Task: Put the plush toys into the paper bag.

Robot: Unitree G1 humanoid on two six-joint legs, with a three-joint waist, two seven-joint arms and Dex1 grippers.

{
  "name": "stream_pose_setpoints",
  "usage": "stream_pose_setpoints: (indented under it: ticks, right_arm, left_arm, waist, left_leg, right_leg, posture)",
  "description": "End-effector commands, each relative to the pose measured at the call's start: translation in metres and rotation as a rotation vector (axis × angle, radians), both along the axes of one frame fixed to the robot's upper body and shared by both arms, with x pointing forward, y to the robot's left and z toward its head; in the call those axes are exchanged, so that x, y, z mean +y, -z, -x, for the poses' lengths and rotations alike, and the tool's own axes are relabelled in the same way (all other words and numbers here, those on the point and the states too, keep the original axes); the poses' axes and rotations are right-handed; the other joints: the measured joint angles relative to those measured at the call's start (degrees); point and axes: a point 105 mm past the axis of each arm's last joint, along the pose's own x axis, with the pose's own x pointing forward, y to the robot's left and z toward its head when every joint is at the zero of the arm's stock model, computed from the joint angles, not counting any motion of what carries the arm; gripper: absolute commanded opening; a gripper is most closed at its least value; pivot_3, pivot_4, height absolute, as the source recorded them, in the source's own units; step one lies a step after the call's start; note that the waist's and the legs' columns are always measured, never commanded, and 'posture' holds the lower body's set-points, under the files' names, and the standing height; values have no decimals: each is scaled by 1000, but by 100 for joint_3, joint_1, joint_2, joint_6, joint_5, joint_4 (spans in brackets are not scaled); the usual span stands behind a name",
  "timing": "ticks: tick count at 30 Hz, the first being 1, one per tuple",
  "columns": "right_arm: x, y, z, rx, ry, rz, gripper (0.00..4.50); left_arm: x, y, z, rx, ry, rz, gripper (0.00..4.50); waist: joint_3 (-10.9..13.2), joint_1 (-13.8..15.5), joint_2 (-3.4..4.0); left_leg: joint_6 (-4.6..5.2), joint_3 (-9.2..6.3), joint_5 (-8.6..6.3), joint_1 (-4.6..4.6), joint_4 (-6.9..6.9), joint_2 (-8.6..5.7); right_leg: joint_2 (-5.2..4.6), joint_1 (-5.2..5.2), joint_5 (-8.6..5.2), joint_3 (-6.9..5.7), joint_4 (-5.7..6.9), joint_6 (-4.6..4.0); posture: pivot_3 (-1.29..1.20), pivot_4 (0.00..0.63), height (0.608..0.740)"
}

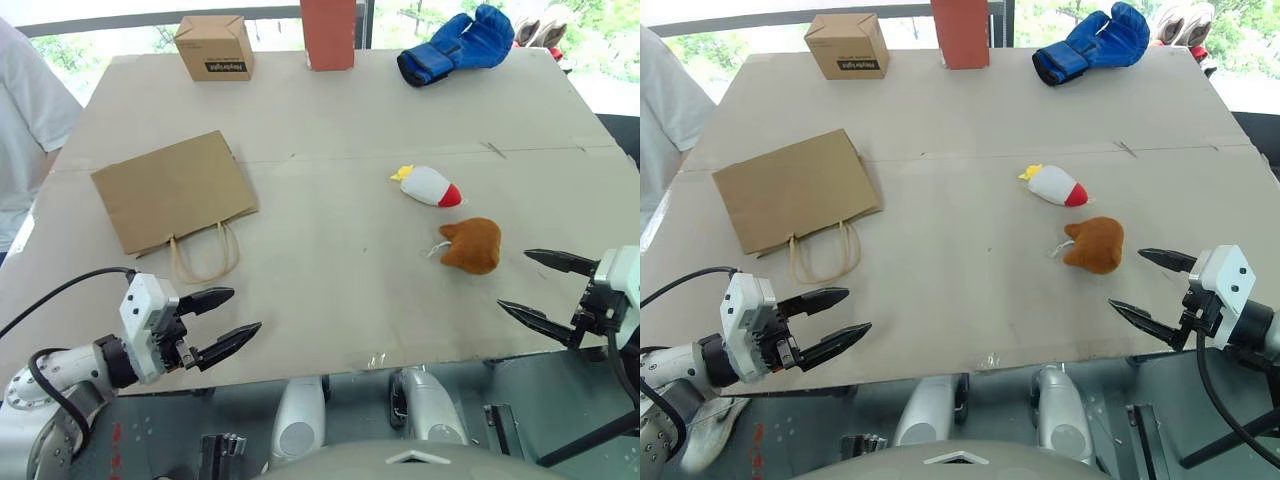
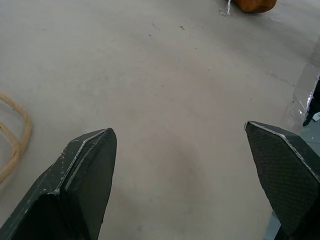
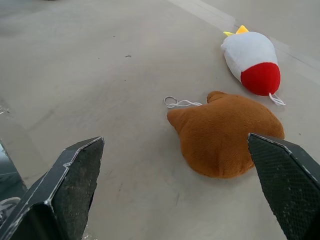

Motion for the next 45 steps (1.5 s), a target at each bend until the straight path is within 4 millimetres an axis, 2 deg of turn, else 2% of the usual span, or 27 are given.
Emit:
stream_pose_setpoints:
  ticks: [1, 4, 9, 11, 15, 19, 24, 34, 43, 45]
  right_arm:
    - [18, -14, 1, -82, -50, -39, 4500]
    - [55, -27, 6, -144, -150, -118, 4500]
    - [81, -28, 13, -139, -229, -160, 4500]
    - [86, -25, 14, -136, -242, -160, 4500]
    - [89, -19, 16, -121, -249, -167, 4500]
    - [86, -15, 17, -122, -239, -162, 4500]
    - [87, -13, 17, -130, -232, -165, 4500]
    - [89, -10, 14, -145, -217, -169, 4500]
    - [87, -8, 9, -163, -210, -160, 4500]
    - [86, -8, 7, -165, -206, -158, 4500]
  left_arm:
    - [6, -17, -16, -109, -20, -27, 4434]
    - [34, -31, -40, -191, -137, -44, 4434]
    - [62, -32, -47, -236, -120, -217, 4434]
    - [66, -29, -45, -251, -61, -300, 4434]
    - [87, -25, -47, -282, -53, -415, 4434]
    - [114, -35, -59, -347, -119, -493, 4434]
    - [131, -42, -68, -448, -100, -663, 4434]
    - [137, -44, -79, -517, -28, -765, 4434]
    - [103, -28, -91, -543, 120, -719, 4434]
    - [94, -25, -92, -532, 147, -677, 3926]
  waist:
    - [0, 1, 0]
    - [3, 19, 7]
    - [-7, -14, -6]
    - [-9, -1, -11]
    - [-9, 17, -10]
    - [-11, 16, -14]
    - [-13, 4, -15]
    - [-15, 10, -18]
    - [-18, 8, -24]
    - [-18, 5, -24]
  left_leg:
    - [0, -1, 0, 0, -2, 0]
    - [-1, -30, 1, 1, -11, 4]
    - [20, -27, 13, 4, -10, 5]
    - [15, -24, 8, 1, -10, 4]
    - [-12, -23, -7, 2, -11, 4]
    - [-13, -17, -8, 1, -10, 5]
    - [-12, -10, -7, 1, -10, 5]
    - [9, -9, 5, 1, -13, 5]
    - [14, -7, 9, 2, -9, 5]
    - [15, -8, 9, 2, -9, 5]
  right_leg:
    - [0, 0, 0, -2, 0, 0]
    - [17, -3, 1, -25, 10, -2]
    - [23, 3, 2, -13, 8, -3]
    - [22, 1, 2, -11, 1, -3]
    - [10, -2, 2, -19, -1, -3]
    - [2, 0, 2, -28, 0, -3]
    - [-1, 0, 2, -29, 0, -3]
    - [0, 2, 3, -33, 2, -2]
    - [0, 8, 4, -33, 9, -2]
    - [2, 7, 4, -33, 13, -2]
  posture:
    - [0, 150, 714]
    - [0, 150, 714]
    - [0, 150, 714]
    - [0, 150, 714]
    - [0, 150, 714]
    - [0, 150, 714]
    - [0, 150, 714]
    - [0, 150, 714]
    - [0, 150, 714]
    - [0, 150, 714]
